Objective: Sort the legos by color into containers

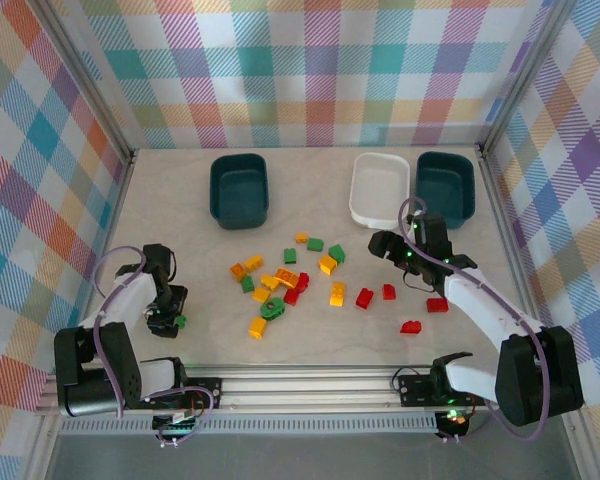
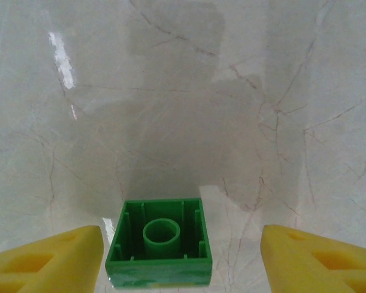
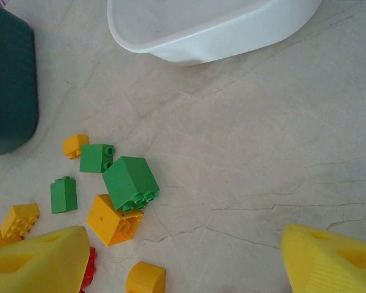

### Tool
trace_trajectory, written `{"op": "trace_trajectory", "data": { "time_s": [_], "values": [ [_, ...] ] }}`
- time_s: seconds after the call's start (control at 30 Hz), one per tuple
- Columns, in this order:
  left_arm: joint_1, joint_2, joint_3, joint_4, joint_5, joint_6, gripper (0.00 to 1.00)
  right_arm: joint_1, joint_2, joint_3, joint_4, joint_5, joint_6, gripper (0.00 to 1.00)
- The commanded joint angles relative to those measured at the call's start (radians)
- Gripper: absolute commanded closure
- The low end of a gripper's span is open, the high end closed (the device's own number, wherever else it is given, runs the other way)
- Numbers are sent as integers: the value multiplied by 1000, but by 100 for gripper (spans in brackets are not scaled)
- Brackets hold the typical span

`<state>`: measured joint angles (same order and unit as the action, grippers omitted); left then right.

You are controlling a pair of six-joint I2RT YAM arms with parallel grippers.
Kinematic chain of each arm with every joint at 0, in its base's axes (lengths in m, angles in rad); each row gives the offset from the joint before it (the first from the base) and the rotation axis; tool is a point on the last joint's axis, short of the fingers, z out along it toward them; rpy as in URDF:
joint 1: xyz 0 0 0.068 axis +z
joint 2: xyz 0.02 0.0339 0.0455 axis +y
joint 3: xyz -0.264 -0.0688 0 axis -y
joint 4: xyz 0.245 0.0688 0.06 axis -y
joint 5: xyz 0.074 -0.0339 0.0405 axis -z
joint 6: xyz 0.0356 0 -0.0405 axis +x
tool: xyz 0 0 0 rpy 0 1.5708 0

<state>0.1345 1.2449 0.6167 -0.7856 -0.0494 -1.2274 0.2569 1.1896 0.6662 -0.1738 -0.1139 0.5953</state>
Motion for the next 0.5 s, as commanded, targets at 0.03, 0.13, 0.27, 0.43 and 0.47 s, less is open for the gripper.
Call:
{"op": "trace_trajectory", "data": {
  "time_s": [0.03,0.13,0.27,0.43,0.47],
  "values": [
    [15,-20,-18,-1,-28,16,36,8,-15,-14,19,0,14,19],
    [16,-45,-37,6,-46,11,39,10,-18,-14,18,3,14,19],
    [26,-56,-63,43,-32,10,40,11,-21,-16,19,2,14,19],
    [27,-46,-84,79,-9,17,42,15,-17,-16,24,2,12,20],
    [28,-46,-87,84,-8,17,44,15,-16,-15,23,3,12,20]
  ]
}}
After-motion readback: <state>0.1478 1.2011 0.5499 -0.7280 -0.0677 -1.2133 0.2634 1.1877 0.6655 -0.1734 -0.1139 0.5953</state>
